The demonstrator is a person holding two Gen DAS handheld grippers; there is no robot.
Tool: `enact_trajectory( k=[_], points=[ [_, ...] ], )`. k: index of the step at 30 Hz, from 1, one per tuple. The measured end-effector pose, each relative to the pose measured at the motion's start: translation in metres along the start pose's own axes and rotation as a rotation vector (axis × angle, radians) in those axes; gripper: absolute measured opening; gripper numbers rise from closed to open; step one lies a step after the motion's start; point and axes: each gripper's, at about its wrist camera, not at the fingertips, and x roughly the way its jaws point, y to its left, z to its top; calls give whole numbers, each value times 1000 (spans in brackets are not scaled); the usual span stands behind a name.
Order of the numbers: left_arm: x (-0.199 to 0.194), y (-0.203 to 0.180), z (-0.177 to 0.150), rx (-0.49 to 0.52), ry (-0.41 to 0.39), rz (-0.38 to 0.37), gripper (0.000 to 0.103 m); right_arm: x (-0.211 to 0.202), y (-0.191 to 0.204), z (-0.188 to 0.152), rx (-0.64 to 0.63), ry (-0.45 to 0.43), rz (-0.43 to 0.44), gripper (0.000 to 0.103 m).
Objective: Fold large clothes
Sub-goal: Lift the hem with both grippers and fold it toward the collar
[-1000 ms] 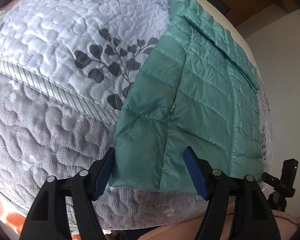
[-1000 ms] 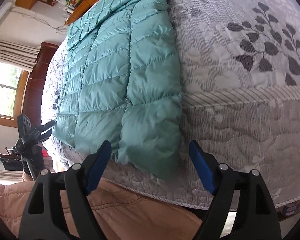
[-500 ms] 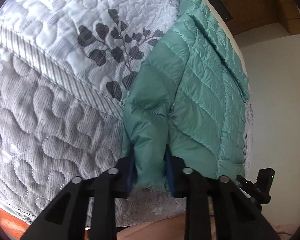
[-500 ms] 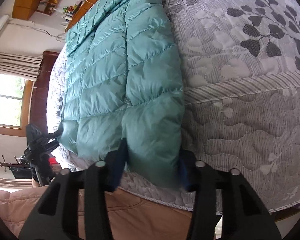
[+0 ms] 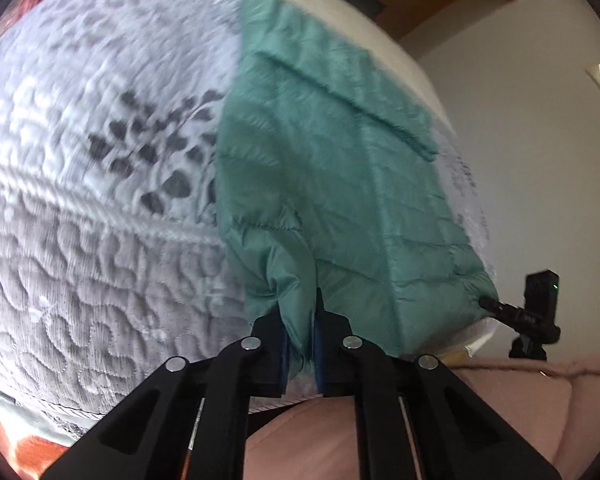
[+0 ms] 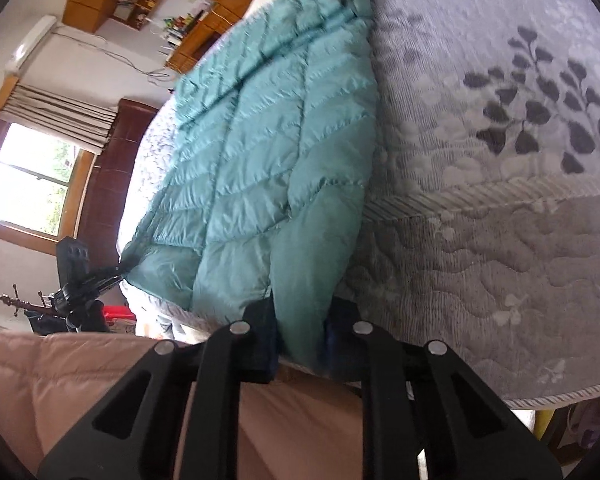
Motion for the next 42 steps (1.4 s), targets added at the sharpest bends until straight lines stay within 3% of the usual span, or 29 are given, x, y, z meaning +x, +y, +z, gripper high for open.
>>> enact_trajectory(
  k=[8,17,28,33,42],
  points=[
    [-37,-31,51,68,-160,-37,9,-41,17,56,-50,-163,41,15],
    [-27,-38,134,73,-246,-61,9,-38,28,146,-119,-204,27,15],
    [25,-35,261,74,-264,-72,9,-5,22,279,-133,-179,-6,15],
    [59,-26,316,40,-252,-33,9,25,12,337,-111,-147,-23,15],
    [125,12,380,-72,-183,39,9,84,-18,411,-45,-68,-53,15]
  ],
)
